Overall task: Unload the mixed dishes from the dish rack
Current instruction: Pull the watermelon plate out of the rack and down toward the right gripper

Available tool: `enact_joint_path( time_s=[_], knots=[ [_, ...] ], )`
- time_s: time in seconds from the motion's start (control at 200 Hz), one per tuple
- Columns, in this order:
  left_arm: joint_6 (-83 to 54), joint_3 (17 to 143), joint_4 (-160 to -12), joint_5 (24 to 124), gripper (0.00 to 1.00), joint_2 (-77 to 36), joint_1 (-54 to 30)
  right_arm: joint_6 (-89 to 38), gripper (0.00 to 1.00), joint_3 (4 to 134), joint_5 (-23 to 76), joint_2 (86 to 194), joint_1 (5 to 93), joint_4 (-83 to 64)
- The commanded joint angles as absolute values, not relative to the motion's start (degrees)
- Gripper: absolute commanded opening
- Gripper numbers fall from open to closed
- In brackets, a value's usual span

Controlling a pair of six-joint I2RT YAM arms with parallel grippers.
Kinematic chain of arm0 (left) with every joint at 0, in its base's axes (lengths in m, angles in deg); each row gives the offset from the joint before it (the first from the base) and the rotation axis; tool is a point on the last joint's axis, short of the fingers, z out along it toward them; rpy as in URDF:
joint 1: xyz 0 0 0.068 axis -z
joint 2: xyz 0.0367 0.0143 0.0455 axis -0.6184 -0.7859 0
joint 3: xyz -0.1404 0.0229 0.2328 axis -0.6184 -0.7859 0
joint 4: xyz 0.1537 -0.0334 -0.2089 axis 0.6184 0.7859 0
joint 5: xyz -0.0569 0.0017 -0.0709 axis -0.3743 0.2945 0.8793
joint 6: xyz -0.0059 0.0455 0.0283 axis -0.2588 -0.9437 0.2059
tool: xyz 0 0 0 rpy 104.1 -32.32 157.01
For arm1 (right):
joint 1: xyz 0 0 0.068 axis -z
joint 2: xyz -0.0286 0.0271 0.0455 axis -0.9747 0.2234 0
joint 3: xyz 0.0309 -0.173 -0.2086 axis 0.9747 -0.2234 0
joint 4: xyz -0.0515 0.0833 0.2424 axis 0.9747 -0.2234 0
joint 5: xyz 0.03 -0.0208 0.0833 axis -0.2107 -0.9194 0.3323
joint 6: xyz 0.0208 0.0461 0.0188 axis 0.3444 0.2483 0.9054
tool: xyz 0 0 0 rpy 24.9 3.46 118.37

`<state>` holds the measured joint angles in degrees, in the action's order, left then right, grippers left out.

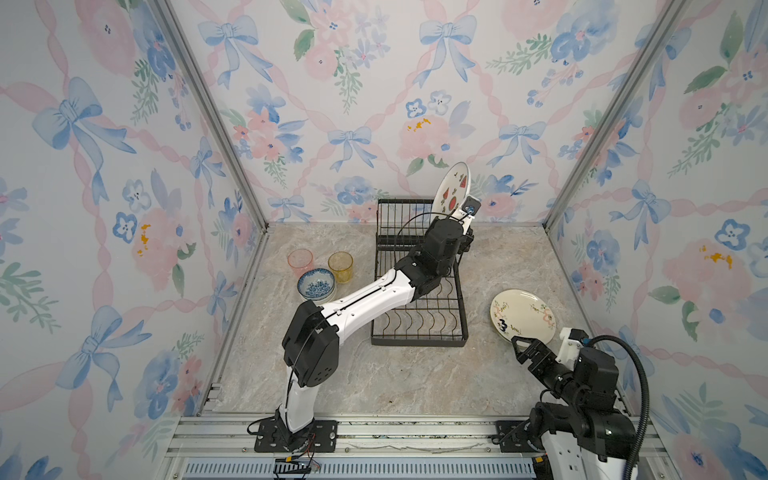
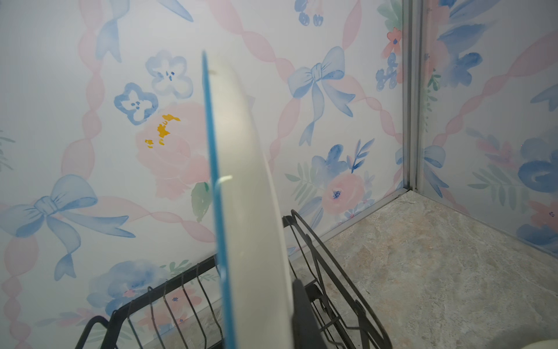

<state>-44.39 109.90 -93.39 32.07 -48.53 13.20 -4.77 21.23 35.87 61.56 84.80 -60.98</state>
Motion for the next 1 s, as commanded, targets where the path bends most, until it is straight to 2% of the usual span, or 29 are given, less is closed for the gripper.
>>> enact_joint_path(
  time_s=[0.0, 0.465, 0.995],
  knots=[
    [-46.8, 111.1, -101.5, 31.1, 0.0, -43.1, 13.3, -5.0, 0.97, 23.2, 35.1, 62.1, 84.3, -62.2],
    [-48.0, 96.4, -106.7, 32.1, 0.0, -29.0, 18.8, -4.4, 0.97, 27.0, 36.6, 62.5, 84.2, -62.2],
    [-48.8, 63.2, -108.7, 32.9, 0.0, -3.7, 28.9, 0.3, 0.97, 30.5, 43.1, 66.9, 83.8, -57.3]
  ],
)
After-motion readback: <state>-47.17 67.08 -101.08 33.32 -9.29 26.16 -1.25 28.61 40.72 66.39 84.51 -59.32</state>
